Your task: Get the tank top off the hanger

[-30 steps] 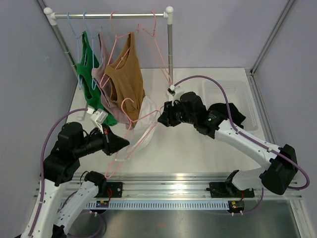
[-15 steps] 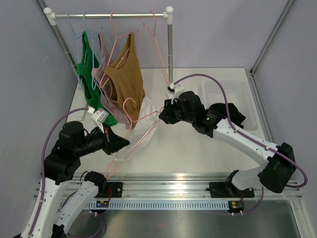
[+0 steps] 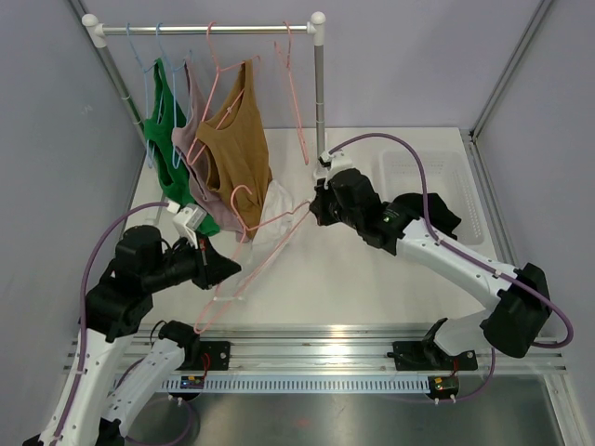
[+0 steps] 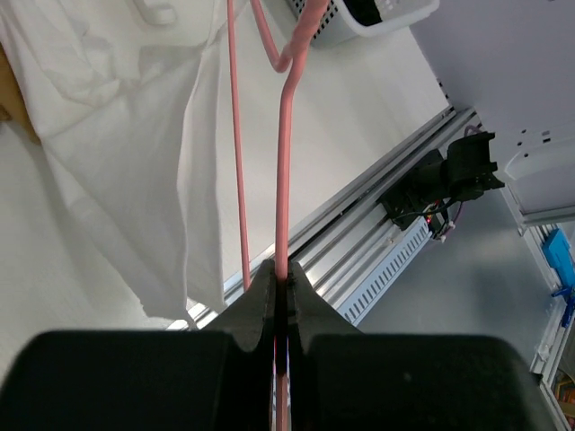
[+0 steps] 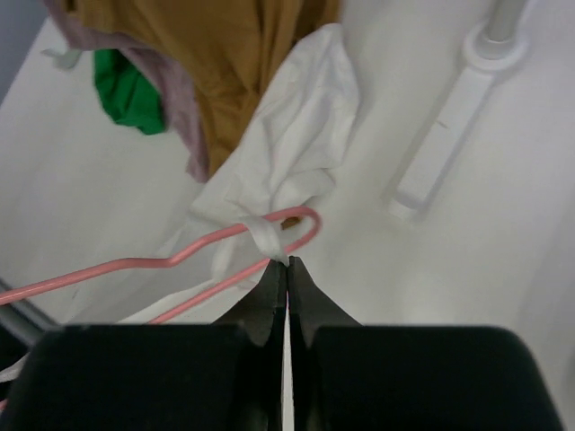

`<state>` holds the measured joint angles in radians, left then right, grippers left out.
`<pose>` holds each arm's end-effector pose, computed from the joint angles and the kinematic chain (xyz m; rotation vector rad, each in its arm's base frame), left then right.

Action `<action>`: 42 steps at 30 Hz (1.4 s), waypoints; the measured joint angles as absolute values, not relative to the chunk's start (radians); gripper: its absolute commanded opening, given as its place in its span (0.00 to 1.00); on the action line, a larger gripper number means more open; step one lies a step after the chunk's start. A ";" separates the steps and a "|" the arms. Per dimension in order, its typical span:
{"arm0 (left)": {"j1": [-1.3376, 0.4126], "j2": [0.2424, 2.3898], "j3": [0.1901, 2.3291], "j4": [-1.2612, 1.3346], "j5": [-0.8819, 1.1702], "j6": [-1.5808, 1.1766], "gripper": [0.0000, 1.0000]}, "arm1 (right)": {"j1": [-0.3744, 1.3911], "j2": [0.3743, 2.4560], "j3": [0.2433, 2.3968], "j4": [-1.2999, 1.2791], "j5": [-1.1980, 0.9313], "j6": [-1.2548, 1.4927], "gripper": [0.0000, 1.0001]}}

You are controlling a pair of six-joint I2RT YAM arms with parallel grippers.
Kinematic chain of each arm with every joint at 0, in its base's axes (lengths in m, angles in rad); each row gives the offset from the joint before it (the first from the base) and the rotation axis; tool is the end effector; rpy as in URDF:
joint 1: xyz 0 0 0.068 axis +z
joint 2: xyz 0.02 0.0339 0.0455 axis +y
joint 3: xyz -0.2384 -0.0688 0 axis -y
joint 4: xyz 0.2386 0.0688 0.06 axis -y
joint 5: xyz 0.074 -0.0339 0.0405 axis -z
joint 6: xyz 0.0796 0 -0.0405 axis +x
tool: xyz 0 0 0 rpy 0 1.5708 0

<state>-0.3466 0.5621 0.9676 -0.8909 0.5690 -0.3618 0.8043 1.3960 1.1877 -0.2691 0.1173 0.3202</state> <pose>0.1158 -0.0874 0.3240 0.3539 2.1000 -1.0139 0.2566 0.2531 0.2873 -0.4292 2.0506 0.5752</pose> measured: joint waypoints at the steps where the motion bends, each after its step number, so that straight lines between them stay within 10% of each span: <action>1: -0.347 0.565 0.968 -0.899 0.560 -0.357 0.00 | 0.804 1.396 1.195 -0.287 0.161 0.321 0.00; 22: -0.348 0.434 0.899 -0.648 0.839 -0.397 0.00 | 0.634 1.256 1.256 -0.477 0.242 0.320 0.00; 33: -0.348 0.368 0.678 0.308 0.698 -0.797 0.00 | 0.633 0.756 1.139 -0.433 -0.020 0.360 0.00; 42: -0.366 0.598 0.588 0.984 0.465 -0.969 0.00 | 0.634 0.759 1.184 -0.450 -0.332 0.357 0.00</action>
